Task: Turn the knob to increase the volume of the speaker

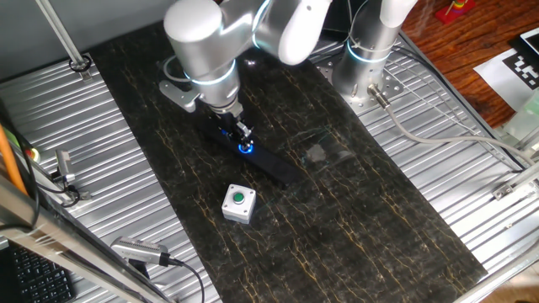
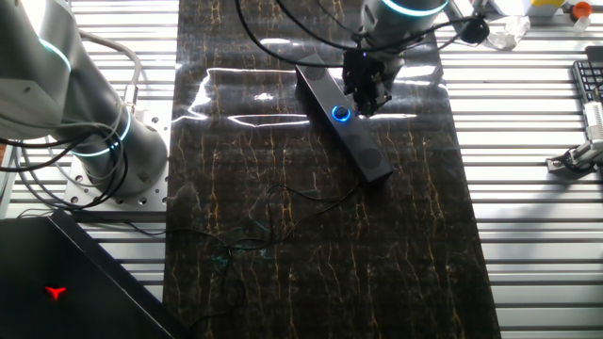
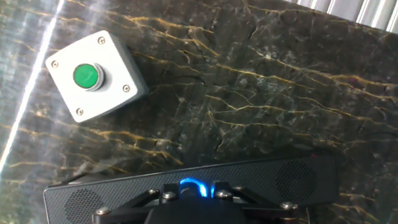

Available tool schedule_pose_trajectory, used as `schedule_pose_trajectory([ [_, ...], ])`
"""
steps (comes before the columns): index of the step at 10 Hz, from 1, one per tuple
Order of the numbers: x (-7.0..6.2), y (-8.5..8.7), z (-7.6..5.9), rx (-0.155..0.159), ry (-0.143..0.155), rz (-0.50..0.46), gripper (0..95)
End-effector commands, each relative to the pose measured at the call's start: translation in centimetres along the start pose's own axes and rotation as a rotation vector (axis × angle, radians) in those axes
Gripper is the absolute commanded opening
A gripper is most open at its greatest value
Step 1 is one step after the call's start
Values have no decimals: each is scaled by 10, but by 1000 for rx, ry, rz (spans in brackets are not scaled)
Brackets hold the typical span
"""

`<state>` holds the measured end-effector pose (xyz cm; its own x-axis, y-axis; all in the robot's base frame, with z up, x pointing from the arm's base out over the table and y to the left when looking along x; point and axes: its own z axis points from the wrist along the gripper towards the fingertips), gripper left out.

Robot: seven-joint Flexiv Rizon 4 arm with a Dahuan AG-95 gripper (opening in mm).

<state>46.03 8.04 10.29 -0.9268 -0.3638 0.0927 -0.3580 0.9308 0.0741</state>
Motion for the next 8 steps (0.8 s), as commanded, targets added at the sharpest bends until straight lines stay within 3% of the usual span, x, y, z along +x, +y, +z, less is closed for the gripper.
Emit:
schedule_pose_trajectory([
  [1, 1, 0, 0, 2, -15, 9, 380],
  [8, 18, 14, 21, 16, -32, 21, 380],
])
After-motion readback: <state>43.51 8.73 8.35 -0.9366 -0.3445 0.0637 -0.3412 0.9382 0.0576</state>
